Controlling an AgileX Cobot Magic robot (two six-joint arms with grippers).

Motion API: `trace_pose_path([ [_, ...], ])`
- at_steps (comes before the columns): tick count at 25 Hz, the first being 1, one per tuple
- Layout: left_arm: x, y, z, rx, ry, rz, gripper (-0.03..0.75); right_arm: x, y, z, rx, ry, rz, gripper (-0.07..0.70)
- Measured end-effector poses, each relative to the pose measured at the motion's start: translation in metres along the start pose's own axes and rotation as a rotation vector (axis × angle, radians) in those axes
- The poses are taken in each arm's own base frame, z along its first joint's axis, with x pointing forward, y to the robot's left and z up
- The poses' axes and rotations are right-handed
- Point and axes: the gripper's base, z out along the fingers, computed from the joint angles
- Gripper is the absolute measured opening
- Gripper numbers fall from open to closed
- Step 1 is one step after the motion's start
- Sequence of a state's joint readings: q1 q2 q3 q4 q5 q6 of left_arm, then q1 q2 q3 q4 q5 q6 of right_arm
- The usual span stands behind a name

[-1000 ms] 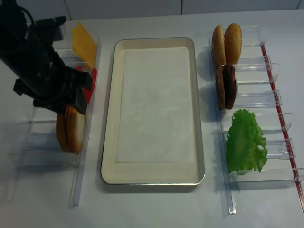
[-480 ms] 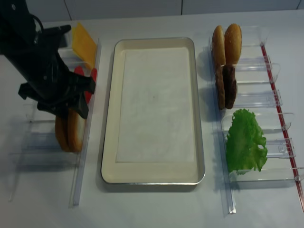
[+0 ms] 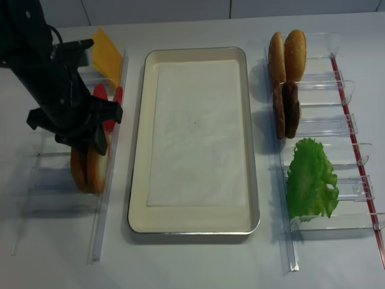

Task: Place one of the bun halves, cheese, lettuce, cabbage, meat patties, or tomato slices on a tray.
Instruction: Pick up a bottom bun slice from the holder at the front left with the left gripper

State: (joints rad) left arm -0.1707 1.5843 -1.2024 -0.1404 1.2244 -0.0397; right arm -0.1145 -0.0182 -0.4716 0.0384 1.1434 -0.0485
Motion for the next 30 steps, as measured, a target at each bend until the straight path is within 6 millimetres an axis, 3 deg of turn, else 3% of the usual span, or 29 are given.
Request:
trace_pose_path([
  [3,0.000,0.001,0.000,-0.014,-0.001,0.005,0.137,0.000,0.000,0.000,0.000,0.000,0.000,0.241],
  [14,0.001,-0.001,-0.002,-0.021,-0.006,0.015,0.134,0.000,0.000,0.000,0.000,0.000,0.000,0.241],
  [30,0.028,-0.009,-0.051,0.035,-0.168,0.002,0.127,0.000,0.000,0.000,0.000,0.000,0.000,0.241],
])
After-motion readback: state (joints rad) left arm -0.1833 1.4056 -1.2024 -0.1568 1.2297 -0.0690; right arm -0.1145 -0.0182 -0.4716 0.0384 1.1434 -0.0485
